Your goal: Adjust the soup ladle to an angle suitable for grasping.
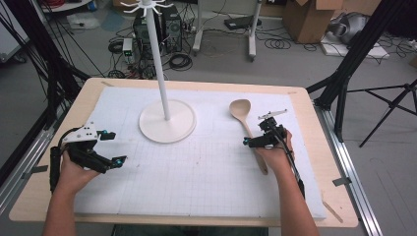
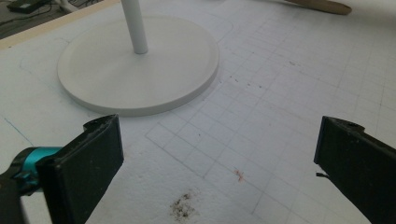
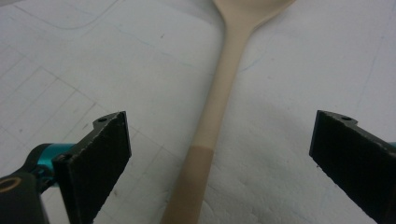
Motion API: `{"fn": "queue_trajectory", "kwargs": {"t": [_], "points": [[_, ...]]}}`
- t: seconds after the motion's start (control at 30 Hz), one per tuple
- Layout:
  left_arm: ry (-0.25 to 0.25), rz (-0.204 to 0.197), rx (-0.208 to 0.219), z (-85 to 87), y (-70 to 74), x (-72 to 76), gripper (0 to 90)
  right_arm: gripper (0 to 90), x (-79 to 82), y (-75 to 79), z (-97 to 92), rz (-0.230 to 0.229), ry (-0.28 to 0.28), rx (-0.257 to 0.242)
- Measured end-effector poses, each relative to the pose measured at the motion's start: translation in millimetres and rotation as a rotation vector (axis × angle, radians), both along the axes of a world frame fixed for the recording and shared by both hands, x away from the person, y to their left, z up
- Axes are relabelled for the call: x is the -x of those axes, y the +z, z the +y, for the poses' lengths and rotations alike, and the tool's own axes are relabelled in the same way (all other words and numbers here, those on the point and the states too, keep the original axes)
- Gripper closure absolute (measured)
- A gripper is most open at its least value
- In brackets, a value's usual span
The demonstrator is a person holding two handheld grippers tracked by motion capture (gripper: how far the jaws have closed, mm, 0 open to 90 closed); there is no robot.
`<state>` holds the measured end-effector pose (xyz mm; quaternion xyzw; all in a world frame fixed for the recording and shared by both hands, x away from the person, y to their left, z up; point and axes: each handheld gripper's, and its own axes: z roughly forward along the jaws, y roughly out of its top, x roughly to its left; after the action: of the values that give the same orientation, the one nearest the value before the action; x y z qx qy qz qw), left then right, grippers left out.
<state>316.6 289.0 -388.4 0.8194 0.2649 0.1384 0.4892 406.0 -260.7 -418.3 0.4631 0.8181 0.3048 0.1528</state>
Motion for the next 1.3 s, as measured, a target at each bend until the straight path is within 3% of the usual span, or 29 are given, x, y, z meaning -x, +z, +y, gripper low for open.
{"fn": "queue_trajectory", "kwargs": {"t": [0.17, 0.2, 0.23, 0.3, 0.6, 0.8, 1.1, 1.3], "points": [[0.002, 0.0, 0.004, 0.2, -0.1, -0.1, 1.7, 10.4, -1.1, -2.6, 0.8, 0.013, 0.004, 0.019], [0.003, 0.001, 0.006, -0.3, -0.4, 0.0, 1.7, 18.6, -1.2, -2.5, -0.6, 0.025, 0.013, 0.014], [0.002, 0.001, 0.004, -0.5, -0.5, -0.1, 1.7, 18.6, -1.2, -2.5, -0.6, 0.025, 0.013, 0.014], [-0.001, 0.001, 0.002, -1.2, -1.4, -0.7, 1.7, 28.8, -1.1, -2.2, -0.9, 0.038, 0.023, 0.011], [0.0, 0.0, -0.003, -0.3, -1.5, -0.8, 1.7, 48.5, -0.7, -5.6, 3.3, 0.075, 0.048, 0.024], [0.004, 0.003, -0.001, -0.1, -1.8, -0.7, 1.7, 62.7, 1.8, -6.3, 12.2, 0.065, 0.06, 0.084], [0.0, 0.001, -0.004, -1.1, -1.4, -0.7, 1.7, 67.5, 1.6, -6.9, 11.5, 0.084, 0.039, 0.052], [0.001, 0.001, 0.001, 0.3, -1.0, -0.3, 1.7, 76.5, 0.6, -6.9, 7.6, 0.098, 0.016, 0.024]]}}
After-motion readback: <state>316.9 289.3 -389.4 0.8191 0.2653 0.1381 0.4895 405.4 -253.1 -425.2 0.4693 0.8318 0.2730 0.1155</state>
